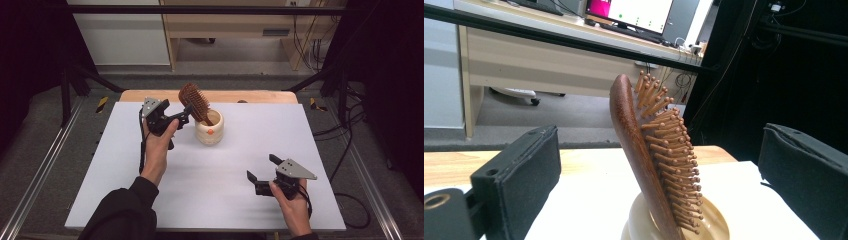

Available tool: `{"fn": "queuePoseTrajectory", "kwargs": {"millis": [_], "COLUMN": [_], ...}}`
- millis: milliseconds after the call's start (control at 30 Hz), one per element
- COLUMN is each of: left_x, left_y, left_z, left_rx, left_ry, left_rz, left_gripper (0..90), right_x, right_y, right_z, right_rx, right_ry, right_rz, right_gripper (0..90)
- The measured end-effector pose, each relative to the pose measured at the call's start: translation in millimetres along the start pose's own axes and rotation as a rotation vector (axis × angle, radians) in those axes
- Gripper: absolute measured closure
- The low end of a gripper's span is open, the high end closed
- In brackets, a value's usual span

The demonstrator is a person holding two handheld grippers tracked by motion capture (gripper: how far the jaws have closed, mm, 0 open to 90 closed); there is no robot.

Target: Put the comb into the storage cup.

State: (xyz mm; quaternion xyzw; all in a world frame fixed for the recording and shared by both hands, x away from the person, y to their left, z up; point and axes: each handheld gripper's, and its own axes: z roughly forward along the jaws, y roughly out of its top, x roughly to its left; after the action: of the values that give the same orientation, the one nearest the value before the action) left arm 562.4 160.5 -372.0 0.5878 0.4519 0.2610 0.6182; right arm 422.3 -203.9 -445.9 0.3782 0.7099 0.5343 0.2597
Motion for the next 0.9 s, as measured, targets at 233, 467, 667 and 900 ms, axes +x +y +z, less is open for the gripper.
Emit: {"fn": "queuePoseTrajectory", "kwargs": {"millis": [233, 467, 667, 900], "left_x": [-0.1, 2.6, 7.5, 12.1], "left_y": [2.6, 1.3, 0.0, 0.0], "left_z": [-9.8, -16.9, -25.7, -36.4], "left_rx": [0.0, 0.008, 0.005, 0.003], "left_ry": [-0.006, -0.005, -0.005, 0.0], "left_rz": [0.033, 0.038, 0.044, 0.066], "left_gripper": [3.2, 2.9, 2.8, 2.8], "right_x": [-0.9, 0.1, -0.8, -1.4], "right_y": [0.3, 0.2, -0.8, -0.8], "right_z": [-0.8, -0.5, 0.1, 0.2], "right_rx": [-0.001, 0.001, 0.008, 0.004], "right_ry": [-0.003, -0.008, -0.014, -0.019], "right_rz": [-0.005, -0.008, -0.01, -0.015], "right_gripper": [3.1, 3.1, 3.2, 3.7]}}
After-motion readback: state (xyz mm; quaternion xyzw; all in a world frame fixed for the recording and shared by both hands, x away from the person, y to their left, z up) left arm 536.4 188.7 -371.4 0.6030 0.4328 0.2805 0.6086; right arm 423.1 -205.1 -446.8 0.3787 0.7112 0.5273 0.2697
